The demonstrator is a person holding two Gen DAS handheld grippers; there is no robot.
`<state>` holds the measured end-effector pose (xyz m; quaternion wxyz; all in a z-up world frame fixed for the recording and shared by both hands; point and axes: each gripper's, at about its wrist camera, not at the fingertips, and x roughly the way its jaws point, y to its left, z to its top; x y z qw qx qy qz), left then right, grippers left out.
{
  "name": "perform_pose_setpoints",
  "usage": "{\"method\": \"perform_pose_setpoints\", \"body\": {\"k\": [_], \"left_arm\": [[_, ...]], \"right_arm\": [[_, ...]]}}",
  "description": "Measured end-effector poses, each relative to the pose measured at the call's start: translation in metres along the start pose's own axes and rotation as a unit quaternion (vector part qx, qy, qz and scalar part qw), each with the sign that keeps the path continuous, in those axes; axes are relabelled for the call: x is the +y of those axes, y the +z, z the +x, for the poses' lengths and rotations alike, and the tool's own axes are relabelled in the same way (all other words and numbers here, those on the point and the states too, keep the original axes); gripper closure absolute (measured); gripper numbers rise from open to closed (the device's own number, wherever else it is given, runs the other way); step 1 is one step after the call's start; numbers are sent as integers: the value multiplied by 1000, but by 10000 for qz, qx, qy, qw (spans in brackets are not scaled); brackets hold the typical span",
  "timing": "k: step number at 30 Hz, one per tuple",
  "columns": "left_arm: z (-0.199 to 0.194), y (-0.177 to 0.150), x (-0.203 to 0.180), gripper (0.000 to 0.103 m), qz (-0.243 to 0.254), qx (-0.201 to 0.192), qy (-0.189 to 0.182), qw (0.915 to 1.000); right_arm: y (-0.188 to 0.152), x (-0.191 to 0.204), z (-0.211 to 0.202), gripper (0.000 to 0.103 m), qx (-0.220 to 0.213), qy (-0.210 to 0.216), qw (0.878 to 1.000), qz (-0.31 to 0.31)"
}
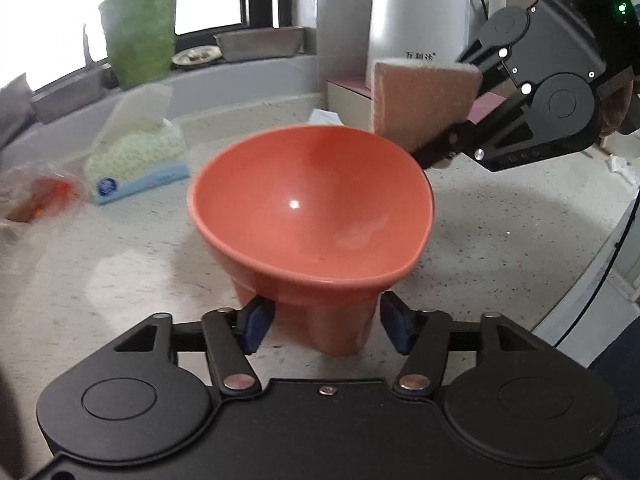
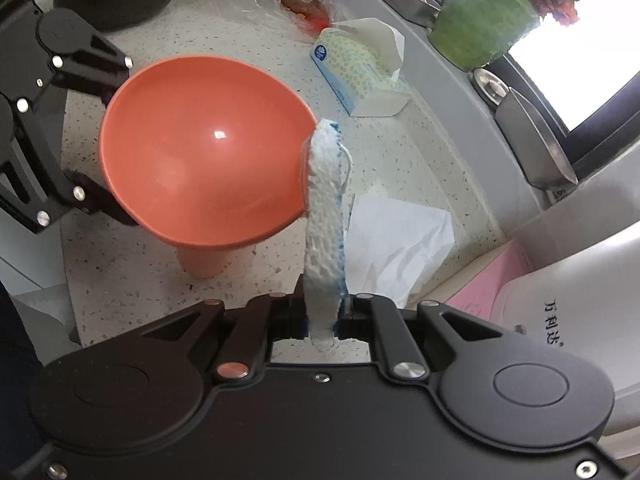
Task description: Clean bowl
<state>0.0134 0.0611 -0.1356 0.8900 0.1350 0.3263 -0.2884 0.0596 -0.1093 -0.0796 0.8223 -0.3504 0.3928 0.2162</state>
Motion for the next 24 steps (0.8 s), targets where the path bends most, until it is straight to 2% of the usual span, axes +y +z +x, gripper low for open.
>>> {"method": "perform_pose_setpoints", "body": {"k": [4, 7, 8, 11, 14, 17, 22, 24], "left_arm": [[-18, -5, -4, 40, -48, 79, 437, 9990], [-38, -6, -12, 40, -398, -43, 679, 9969], [-44, -4, -15, 40, -551, -127, 607, 9966], [-48, 2, -25, 40, -594, -256, 500, 9967], [-31, 11, -30, 40, -437, -132, 700, 9965], [-23, 16, -24, 40, -620, -62, 865, 9943], [-23, 15, -21, 40, -636, 18, 968, 9933], [-27, 15, -20, 40, -664, 48, 879, 9939]], "right_arm": [[-2, 1, -2, 91, 7, -7, 9999, 151], [-3, 2, 0, 91, 39, 19, 9996, 295], [-3, 2, 0, 91, 46, 34, 9994, 345], [-4, 3, 3, 91, 53, 75, 9989, 466], [-5, 3, 2, 91, 40, 136, 9981, 599], [-6, 4, 0, 91, 25, 182, 9981, 582], [-7, 8, -4, 91, -26, 243, 9979, 598], [-7, 10, -5, 91, -34, 252, 9978, 615]]}}
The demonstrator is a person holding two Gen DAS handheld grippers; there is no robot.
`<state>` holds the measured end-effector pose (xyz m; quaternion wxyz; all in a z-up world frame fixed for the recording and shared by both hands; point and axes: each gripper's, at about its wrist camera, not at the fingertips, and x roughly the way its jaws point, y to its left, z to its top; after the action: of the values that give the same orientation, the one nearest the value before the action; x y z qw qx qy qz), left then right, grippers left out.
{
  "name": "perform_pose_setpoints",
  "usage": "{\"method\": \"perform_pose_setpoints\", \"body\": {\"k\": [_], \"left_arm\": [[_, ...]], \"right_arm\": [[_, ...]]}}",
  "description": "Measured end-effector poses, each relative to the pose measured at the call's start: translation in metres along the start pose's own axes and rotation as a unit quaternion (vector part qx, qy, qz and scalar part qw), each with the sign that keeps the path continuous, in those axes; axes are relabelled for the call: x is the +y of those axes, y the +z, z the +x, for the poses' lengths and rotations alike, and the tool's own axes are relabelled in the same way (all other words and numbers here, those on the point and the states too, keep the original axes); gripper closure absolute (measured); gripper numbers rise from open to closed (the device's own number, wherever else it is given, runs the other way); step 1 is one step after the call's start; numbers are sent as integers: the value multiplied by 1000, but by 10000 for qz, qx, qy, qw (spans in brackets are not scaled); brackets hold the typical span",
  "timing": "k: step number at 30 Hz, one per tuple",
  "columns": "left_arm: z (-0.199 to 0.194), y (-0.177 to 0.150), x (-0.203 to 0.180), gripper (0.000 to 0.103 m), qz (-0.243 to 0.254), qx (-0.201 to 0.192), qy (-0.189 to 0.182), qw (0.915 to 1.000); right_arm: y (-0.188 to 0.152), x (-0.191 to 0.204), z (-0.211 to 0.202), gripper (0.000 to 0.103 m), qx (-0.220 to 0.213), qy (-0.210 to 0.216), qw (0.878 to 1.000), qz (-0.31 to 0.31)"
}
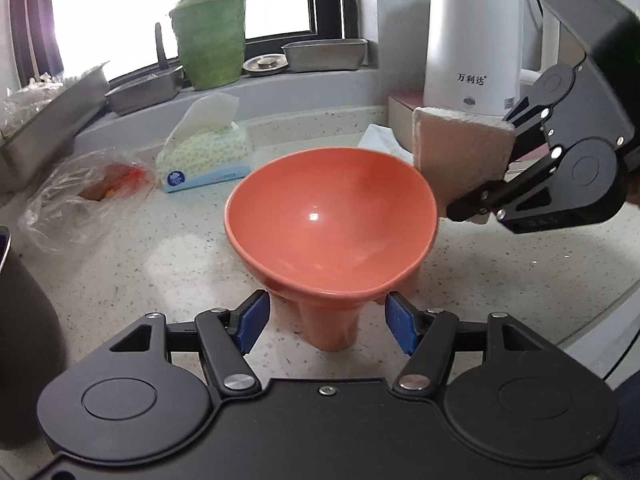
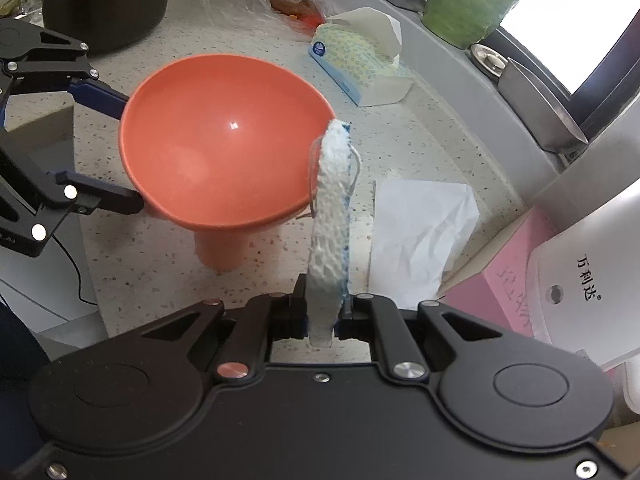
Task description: Clean bowl
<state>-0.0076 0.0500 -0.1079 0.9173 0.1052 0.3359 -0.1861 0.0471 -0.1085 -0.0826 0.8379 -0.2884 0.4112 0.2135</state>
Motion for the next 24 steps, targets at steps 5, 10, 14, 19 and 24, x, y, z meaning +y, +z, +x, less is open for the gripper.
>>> {"method": "perform_pose_setpoints", "body": {"k": [5, 10, 14, 19, 24], "left_arm": [[-29, 4, 15, 40, -251, -293, -689, 9969], [-26, 18, 57, 40, -1776, -273, -580, 9820], [1, 17, 84, 40, -2944, 214, -713, 9528], [49, 19, 87, 40, -3369, 770, -1018, 9328], [95, 23, 80, 74, -3371, 1244, -1269, 9246]], "right_arm": [[-1, 0, -2, 91, -18, 36, 10000, 65], [-1, 2, -2, 91, -30, 29, 10000, 83], [0, 2, -2, 91, -30, 24, 9999, 96], [2, 4, -2, 91, -30, 10, 9999, 125], [2, -1, 1, 88, -34, -27, 9999, 103]]}}
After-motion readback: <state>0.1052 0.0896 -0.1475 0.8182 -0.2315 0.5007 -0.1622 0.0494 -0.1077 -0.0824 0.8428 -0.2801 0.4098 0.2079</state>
